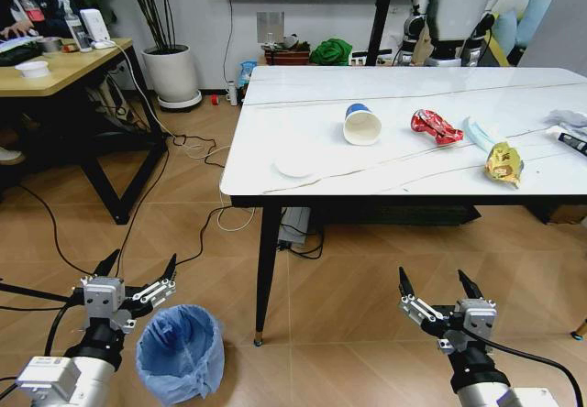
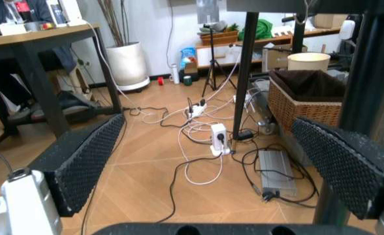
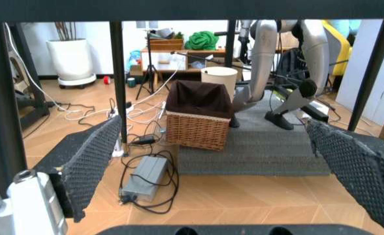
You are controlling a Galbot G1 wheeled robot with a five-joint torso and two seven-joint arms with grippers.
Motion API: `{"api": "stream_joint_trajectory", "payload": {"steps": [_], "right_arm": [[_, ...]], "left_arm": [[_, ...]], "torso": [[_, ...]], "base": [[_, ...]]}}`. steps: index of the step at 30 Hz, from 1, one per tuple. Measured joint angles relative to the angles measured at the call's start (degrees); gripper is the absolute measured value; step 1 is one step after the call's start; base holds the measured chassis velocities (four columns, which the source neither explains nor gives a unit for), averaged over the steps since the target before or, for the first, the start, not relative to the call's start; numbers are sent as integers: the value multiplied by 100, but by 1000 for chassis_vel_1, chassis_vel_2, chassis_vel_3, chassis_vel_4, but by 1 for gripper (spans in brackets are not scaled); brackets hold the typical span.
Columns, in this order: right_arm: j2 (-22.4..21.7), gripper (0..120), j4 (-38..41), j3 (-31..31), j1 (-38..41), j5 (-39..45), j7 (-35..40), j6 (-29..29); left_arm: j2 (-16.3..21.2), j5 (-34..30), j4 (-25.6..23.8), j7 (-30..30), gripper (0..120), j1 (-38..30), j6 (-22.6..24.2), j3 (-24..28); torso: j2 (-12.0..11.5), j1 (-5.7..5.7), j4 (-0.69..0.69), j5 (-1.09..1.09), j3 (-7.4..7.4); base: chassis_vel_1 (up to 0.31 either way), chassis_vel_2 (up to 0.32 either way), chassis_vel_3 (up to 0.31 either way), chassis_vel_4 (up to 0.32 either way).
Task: Pick up the trash bin and place the trash from the table into it.
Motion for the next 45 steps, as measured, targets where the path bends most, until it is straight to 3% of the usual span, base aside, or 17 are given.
{"api": "stream_joint_trajectory", "payload": {"steps": [45], "right_arm": [[0,100,-34,-20,-7,-43,1,83]], "left_arm": [[-10,97,61,81,100,37,-74,-11]], "torso": [[-1026,-348,0,0,-678]], "base": [[0,0,0,0]]}}
